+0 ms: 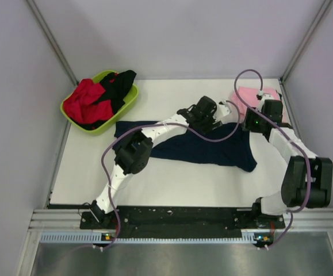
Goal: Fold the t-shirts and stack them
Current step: Fold the other side of the tshirt into a rectangle, then rotate the tshirt 70 degrees
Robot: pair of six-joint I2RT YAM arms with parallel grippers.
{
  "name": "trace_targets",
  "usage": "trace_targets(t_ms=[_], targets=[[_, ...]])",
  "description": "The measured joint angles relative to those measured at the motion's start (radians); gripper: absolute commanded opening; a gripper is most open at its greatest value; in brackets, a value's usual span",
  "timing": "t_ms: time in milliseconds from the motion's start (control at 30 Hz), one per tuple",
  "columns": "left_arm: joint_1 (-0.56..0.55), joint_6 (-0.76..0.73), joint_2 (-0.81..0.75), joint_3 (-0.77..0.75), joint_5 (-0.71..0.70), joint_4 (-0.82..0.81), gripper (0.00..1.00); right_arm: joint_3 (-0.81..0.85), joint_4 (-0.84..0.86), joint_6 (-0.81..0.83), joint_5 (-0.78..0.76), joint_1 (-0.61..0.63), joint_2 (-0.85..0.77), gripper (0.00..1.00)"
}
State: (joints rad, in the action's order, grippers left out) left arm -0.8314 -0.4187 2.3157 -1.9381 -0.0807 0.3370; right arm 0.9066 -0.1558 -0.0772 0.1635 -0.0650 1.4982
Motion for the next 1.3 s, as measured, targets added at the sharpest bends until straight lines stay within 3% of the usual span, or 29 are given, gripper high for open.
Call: trace_targets(t_ms=[133,267,333,467,633,833,900,933,1033,1067,1167,1300], targets=[[0.016,-0.063,-0.050,0.000,-0.017,0.063,0.78,0.022,-0.077,-0.010,-0.084,0.003,-0.116,0.59],[0.057,-0.164,-0.248,0.133,-0.006,0.153,0.54,0.086,-0.103,-0.013,-0.087,0.003,-0.099,0.59],[0.100,-0.227,-0.392,0.239,-0.008,0.206,0.51,0.117,-0.108,-0.018,-0.074,0.003,-0.053,0.59],[0.255,-0.359,-0.654,0.461,0.015,0.307,0.63,0.132,-0.133,-0.030,-0.037,0.003,0.021,0.59],[0.511,-0.513,-0.776,0.737,0.007,0.379,0.74,0.131,-0.159,-0.029,-0.031,0.003,0.032,0.59],[0.527,-0.643,-0.768,1.004,-0.016,0.317,0.75,0.170,-0.158,-0.030,-0.021,0.003,0.137,0.57],[0.524,-0.657,-0.747,1.019,-0.032,0.256,0.69,0.177,-0.154,-0.033,-0.010,0.003,0.182,0.54],[0.524,-0.658,-0.733,1.019,-0.046,0.212,0.57,0.177,-0.154,-0.036,-0.003,0.003,0.202,0.50],[0.525,-0.656,-0.706,1.030,-0.082,0.099,0.00,0.176,-0.153,-0.040,0.008,0.005,0.245,0.30],[0.525,-0.659,-0.705,1.042,-0.091,0.071,0.00,0.176,-0.152,-0.039,0.011,0.006,0.253,0.20],[0.525,-0.666,-0.717,1.095,-0.097,0.036,0.00,0.176,-0.150,-0.044,0.017,0.017,0.277,0.05],[0.525,-0.673,-0.796,1.181,-0.095,0.071,0.00,0.176,-0.143,-0.047,0.028,0.032,0.294,0.00]])
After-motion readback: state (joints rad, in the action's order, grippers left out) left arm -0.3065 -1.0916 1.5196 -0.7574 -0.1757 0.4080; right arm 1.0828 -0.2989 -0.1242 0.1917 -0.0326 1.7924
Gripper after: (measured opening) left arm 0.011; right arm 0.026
